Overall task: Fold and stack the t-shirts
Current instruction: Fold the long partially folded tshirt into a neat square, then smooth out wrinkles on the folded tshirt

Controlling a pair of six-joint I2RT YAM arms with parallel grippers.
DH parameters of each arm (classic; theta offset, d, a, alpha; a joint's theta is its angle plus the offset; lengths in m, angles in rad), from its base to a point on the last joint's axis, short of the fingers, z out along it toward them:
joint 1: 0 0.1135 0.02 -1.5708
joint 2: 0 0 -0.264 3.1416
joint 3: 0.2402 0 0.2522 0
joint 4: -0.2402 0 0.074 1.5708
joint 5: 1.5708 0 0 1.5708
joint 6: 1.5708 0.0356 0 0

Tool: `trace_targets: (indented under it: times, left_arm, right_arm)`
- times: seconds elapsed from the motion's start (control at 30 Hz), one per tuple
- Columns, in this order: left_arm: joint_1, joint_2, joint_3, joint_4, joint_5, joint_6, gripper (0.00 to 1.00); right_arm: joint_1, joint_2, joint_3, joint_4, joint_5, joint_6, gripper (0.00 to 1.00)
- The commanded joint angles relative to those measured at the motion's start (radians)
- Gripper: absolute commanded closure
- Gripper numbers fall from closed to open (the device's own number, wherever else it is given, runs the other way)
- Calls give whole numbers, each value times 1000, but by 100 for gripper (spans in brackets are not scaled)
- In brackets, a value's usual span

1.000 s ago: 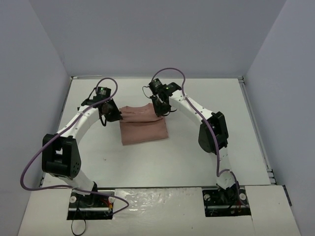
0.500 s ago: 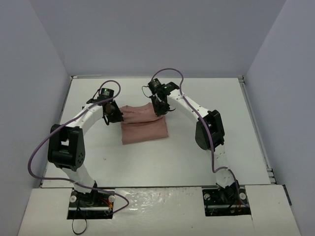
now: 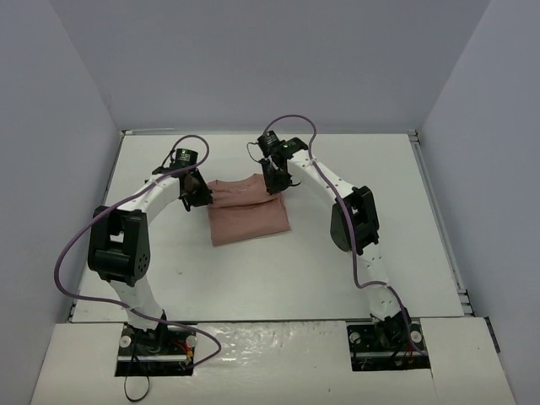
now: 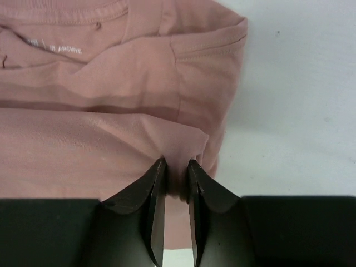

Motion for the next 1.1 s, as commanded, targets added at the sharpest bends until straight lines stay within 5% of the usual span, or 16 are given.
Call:
trace_targets:
  times: [0.0,0.23,0.37,0.53,1.07]
  left_arm:
    - [31,1,78,19,-71,30,84]
    - [42,-85,175,2,-76,65,62]
    - [32,-188,183,7,-42,86,58]
    - [-32,-241,108,33,3,89,57]
    - [-22,133,135,206,80,120,57]
  right_arm:
    - [-39,4,92,-31,21,-3,73]
    - [-64,-42,232,-30,17,-40,60]
    - [-69,-112,248,-25,-17,-105,50]
    - [-63,-178,158,-11,-162,-157,51]
    - [-131,29,12,259,-484,-154,60]
